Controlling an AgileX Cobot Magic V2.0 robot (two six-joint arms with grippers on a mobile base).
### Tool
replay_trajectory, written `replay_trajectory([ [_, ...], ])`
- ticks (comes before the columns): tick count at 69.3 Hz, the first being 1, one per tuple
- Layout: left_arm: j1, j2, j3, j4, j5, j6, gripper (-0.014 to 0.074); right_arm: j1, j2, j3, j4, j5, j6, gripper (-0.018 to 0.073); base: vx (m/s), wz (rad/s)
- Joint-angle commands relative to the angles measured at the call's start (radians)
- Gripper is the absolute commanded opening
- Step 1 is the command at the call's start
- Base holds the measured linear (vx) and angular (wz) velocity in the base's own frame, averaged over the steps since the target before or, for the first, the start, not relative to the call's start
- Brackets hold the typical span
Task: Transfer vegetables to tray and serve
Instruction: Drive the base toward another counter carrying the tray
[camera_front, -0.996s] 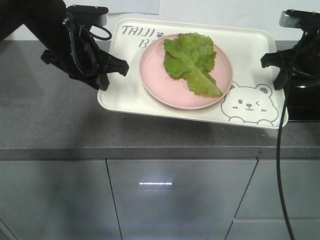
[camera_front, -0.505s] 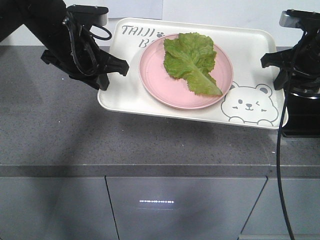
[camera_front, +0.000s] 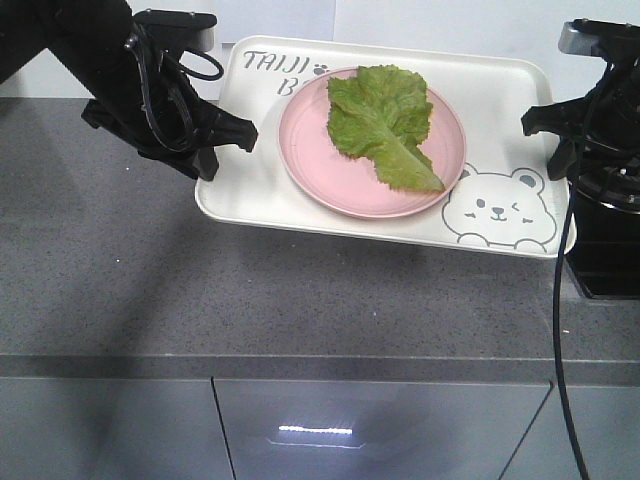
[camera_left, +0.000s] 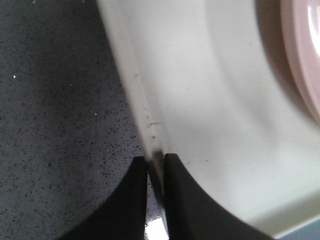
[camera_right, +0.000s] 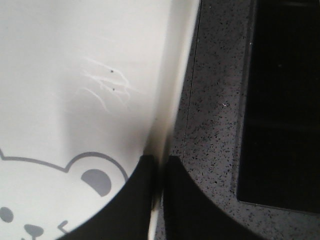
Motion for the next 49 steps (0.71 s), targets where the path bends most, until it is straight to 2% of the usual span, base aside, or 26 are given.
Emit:
replay_trajectory([
  [1,-0.030,-0.059,-0.039,-0.120,-0.066,0.023,-0.0006,0.017,-0.059,-0.028,0.113,0.031,-0.037,-0.0006,0.06,0.01],
  [49,-0.030,-0.059,-0.039,-0.120,-0.066,0.023,-0.0006,0.017,-0.059,-0.028,0.113,0.031,-0.037,-0.0006,0.06,-0.01],
])
